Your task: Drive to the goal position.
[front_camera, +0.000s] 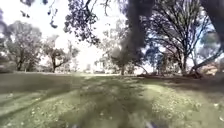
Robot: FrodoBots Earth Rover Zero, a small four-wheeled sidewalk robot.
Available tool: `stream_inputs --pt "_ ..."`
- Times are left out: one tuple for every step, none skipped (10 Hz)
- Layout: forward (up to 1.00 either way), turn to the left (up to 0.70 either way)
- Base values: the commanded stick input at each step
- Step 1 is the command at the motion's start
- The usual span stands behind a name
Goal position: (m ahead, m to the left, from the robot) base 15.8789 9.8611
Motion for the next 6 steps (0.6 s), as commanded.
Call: stream_inputs --pt "0.7 0.0" --pt "0.7 0.0" --pt "0.7 0.0" --pt "0.7 0.0" --pt "0.7 0.0" --pt "0.7 0.0"
